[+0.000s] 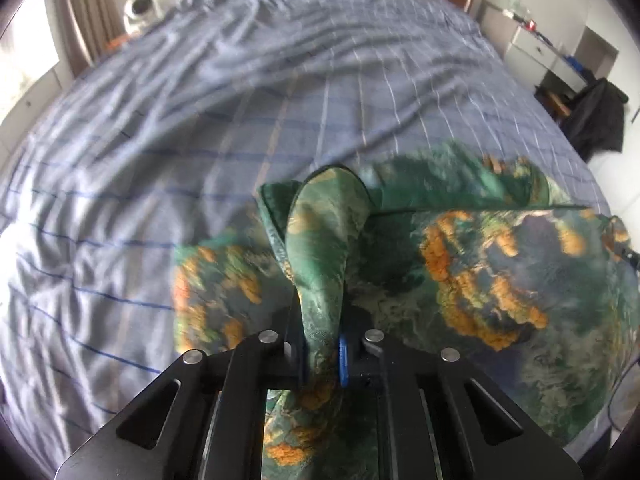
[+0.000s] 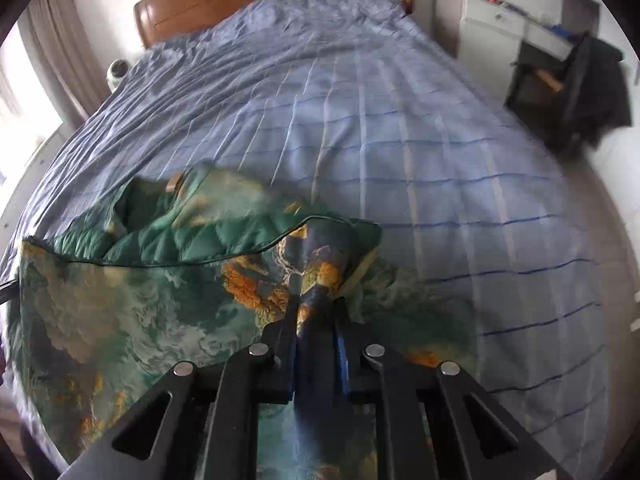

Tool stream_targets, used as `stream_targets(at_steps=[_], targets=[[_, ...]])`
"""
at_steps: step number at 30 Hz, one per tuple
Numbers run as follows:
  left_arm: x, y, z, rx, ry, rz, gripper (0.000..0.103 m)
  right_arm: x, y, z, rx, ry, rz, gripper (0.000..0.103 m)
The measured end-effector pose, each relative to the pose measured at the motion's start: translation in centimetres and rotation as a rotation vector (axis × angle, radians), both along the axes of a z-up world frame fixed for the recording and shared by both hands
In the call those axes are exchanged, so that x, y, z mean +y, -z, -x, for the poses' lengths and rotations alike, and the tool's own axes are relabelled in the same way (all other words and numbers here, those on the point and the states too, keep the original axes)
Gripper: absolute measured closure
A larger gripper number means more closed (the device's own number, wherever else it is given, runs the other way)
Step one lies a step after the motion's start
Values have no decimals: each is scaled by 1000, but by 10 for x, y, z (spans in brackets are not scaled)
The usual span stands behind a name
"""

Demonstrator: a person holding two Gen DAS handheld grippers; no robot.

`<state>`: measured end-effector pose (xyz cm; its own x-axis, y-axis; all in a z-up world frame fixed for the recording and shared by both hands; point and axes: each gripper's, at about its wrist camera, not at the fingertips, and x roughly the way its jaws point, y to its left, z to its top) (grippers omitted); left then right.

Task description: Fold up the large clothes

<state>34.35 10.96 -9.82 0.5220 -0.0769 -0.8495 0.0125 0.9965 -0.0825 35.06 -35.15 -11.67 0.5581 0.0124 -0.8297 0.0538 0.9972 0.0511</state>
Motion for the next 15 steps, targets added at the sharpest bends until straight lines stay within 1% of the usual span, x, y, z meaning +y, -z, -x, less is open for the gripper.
stream_targets(at_steps=[1, 4, 6, 7, 8, 9, 11, 12, 13, 14, 15], targets=[[2, -7, -2, -21, -13, -8, 94, -2, -8, 1, -30, 11, 17, 89], [4, -37, -18, -130, -56, -22, 94, -11, -42, -2, -156, 60, 57, 90], [-2, -47, -22, -198, -84, -61, 94, -11, -65, -5, -239, 76, 72, 90], [-7, -48, -26, -237, -103, -93, 94, -8, -72, -7, -271, 81, 98, 90], [-8, -46, -29, -252, -113, -110, 94, -5, -75, -11, -296, 83, 125, 90], [-11, -38, -35, -264, -127, -137, 94, -3, -74, -17, -316, 85, 159, 90], [-15, -9, -44, -251, -146, -183, 94, -1, -63, -28, -316, 89, 200, 90], [-16, 5, -47, -233, -150, -196, 93, -2, -48, -35, -292, 91, 209, 90], [-16, 27, -48, -207, -153, -211, 93, -4, -34, -42, -268, 91, 211, 90], [-14, 44, -46, -199, -156, -213, 93, -5, -16, -46, -236, 88, 216, 90], [-12, 54, -42, -200, -159, -205, 92, -5, 2, -49, -210, 83, 218, 90]])
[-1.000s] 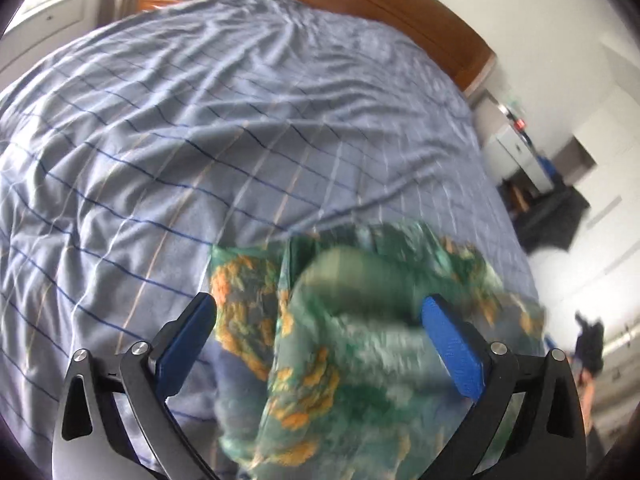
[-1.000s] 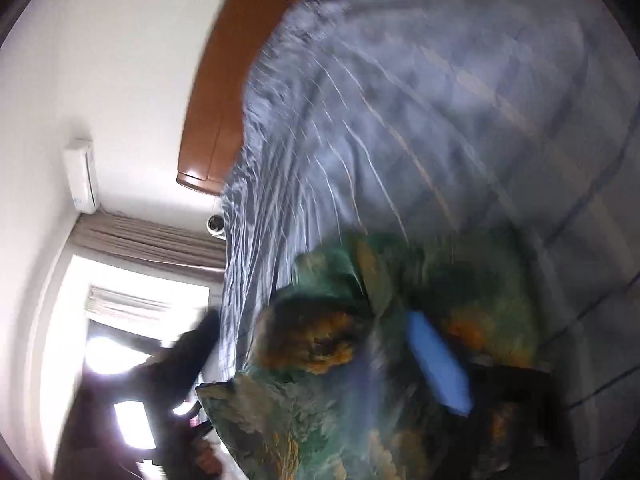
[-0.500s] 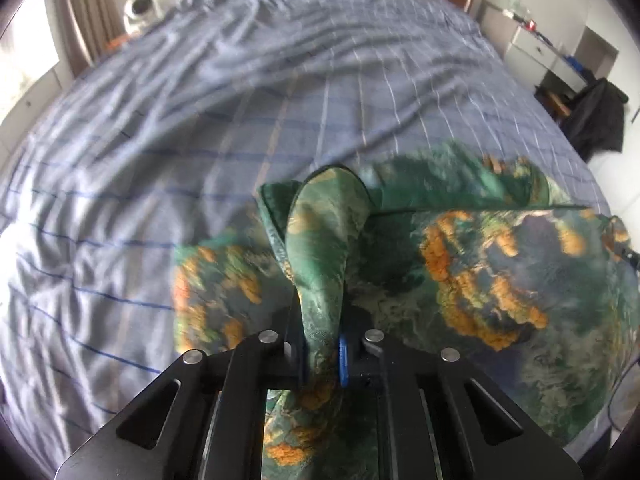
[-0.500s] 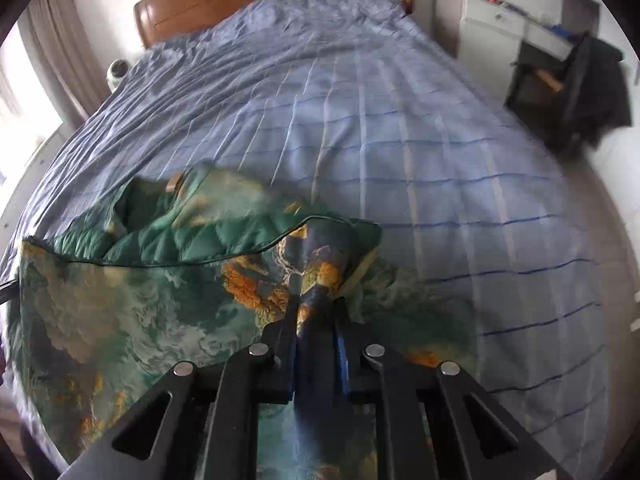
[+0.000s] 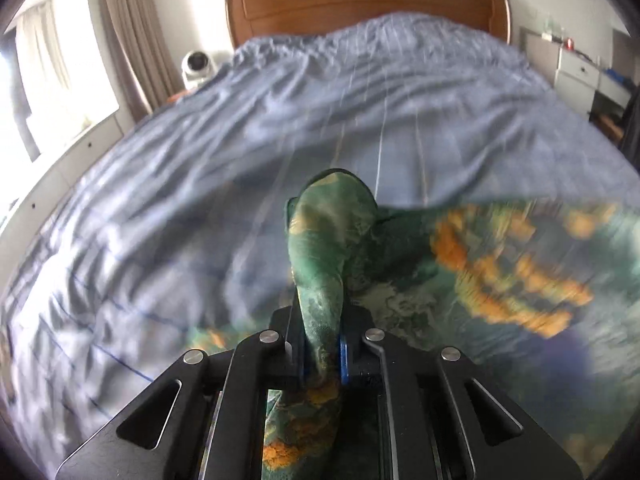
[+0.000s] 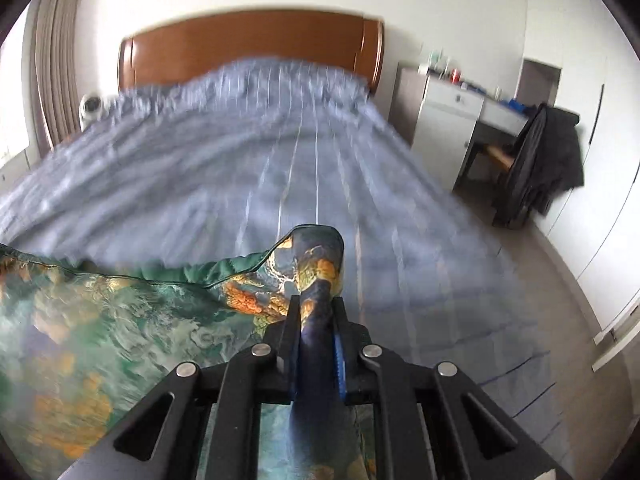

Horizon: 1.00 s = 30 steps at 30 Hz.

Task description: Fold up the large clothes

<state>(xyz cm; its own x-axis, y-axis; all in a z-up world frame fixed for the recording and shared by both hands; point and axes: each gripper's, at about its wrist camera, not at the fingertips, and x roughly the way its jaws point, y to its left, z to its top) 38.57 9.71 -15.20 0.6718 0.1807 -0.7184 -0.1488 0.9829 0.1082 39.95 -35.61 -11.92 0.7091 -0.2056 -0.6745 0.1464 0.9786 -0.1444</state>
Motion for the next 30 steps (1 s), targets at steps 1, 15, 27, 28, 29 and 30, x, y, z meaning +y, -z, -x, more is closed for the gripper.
stream_targets(at_steps=[1, 15, 27, 28, 29, 30], targets=[[1, 8, 4, -11, -3, 15, 92, 1, 15, -2, 13, -1, -11, 90], [18, 24, 7, -73, 13, 192, 86, -23, 70, -1, -13, 26, -241, 87], [23, 23, 8, -71, 13, 227, 77, -50, 79, -6, -11, 30, -450, 79], [23, 21, 9, -70, 4, 225, 74, -54, 80, -6, -8, 30, -481, 77], [24, 20, 9, -68, -4, 220, 64, -58, 80, -7, -2, 33, -508, 73], [24, 16, 8, -56, -26, 204, 47, -63, 79, -8, 8, 34, -544, 70]])
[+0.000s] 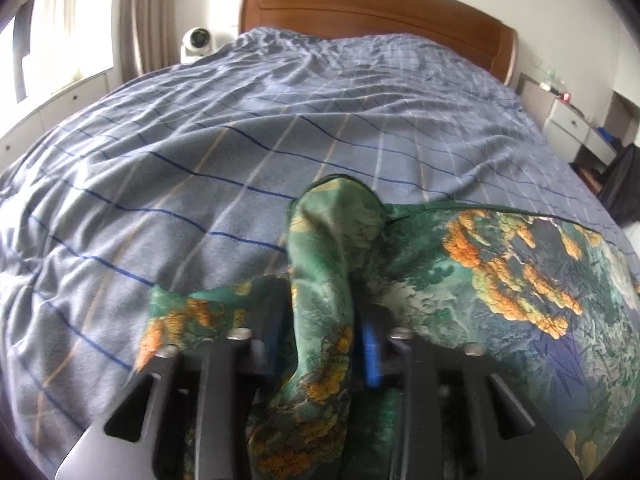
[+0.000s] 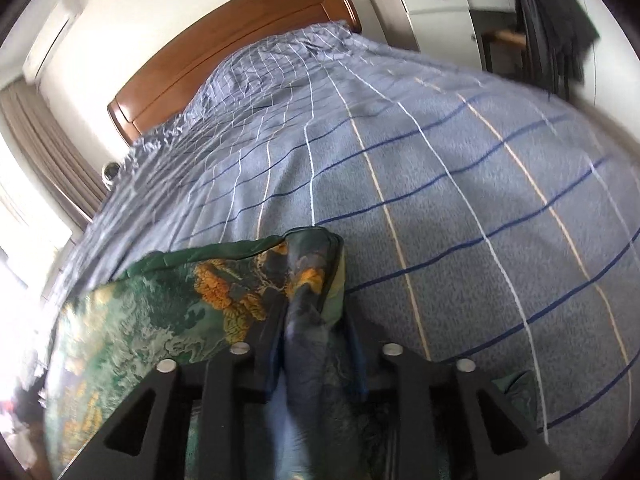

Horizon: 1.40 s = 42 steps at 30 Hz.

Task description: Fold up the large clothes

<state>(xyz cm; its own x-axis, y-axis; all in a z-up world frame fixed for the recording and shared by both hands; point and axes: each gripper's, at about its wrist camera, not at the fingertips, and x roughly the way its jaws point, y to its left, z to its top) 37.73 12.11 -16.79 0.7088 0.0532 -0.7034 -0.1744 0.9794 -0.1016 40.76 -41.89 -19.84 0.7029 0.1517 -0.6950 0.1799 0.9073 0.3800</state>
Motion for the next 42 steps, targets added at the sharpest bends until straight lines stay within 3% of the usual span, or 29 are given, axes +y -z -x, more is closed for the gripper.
stream_targets(at_steps=[1, 2, 3, 7, 11, 16, 19, 23, 26, 28, 32, 37, 39, 42], targets=[[1, -4, 0, 15, -9, -11, 36, -4, -2, -1, 6, 2, -21, 68], [3, -9, -1, 29, -15, -19, 19, -7, -5, -1, 12, 8, -40, 61], [4, -14, 0, 35, -19, -22, 10, -13, -11, 0, 17, 19, -64, 56], [15, -38, 20, 22, 10, 28, 9, -30, -38, 12, 6, 62, -103, 53], [26, -53, 50, 15, 26, 67, 6, -41, -87, 37, -93, 89, -66, 52], [35, -58, 97, 13, 12, 69, 6, -16, -127, 79, -157, -43, -30, 49], [33, -55, 121, 17, 7, 66, 5, 20, -126, 115, -158, -172, -8, 47], [22, -56, 135, 40, 46, 64, 5, 54, -94, 150, -101, -283, 28, 44], [9, -63, 137, 36, 90, 58, 5, 61, -57, 158, -4, -260, 122, 44], [-8, -69, 133, 29, 131, 39, 5, 52, -48, 168, -3, -177, 147, 45], [-48, -77, 117, 16, 222, 27, 4, 36, -58, 205, -74, -40, 73, 44], [-119, -80, 63, 18, 371, -18, 4, 44, -66, 243, -130, -56, 41, 44], [-140, -78, 37, 34, 363, -44, 4, 50, -65, 252, -133, -72, 30, 44], [-161, -65, 2, 102, 374, -6, 4, 59, -63, 262, -132, -94, 34, 44]])
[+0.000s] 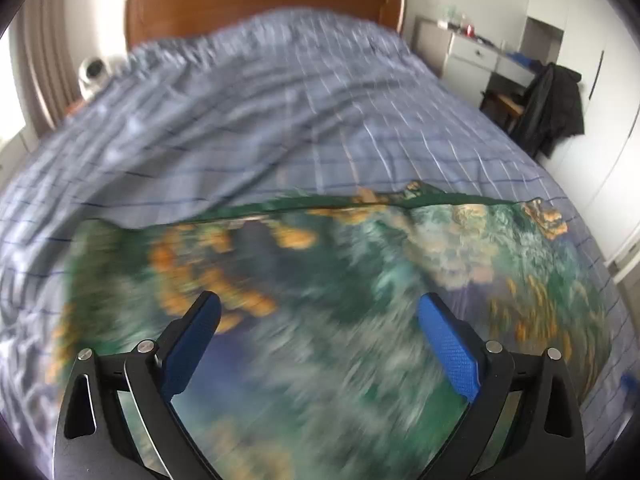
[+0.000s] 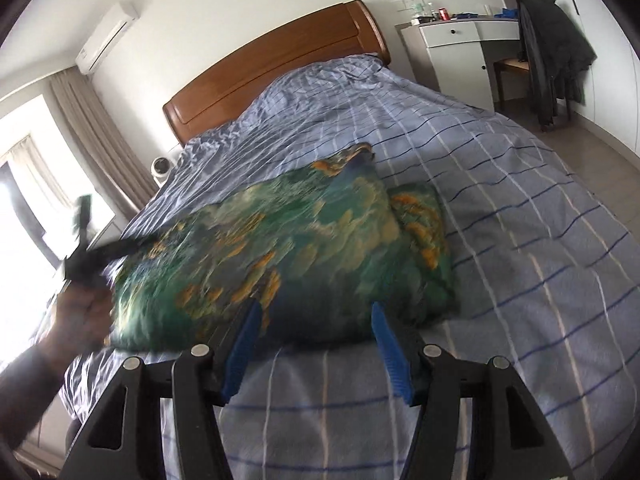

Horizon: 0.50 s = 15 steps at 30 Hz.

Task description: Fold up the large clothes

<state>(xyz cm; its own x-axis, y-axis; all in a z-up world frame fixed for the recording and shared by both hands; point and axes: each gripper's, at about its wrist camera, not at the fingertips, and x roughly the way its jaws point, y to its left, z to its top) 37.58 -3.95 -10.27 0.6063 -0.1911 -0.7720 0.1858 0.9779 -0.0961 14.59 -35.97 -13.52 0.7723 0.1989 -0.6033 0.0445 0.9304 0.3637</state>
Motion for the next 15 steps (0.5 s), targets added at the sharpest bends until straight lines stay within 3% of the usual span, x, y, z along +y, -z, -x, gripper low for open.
stream_targets(at_steps=[4, 15], targets=[[-17, 23, -3, 60, 10, -74, 4, 13, 5, 12, 3, -37, -16, 44], [-28, 23, 99, -55, 127, -187, 3, 24, 18, 30, 26, -51, -70, 44]])
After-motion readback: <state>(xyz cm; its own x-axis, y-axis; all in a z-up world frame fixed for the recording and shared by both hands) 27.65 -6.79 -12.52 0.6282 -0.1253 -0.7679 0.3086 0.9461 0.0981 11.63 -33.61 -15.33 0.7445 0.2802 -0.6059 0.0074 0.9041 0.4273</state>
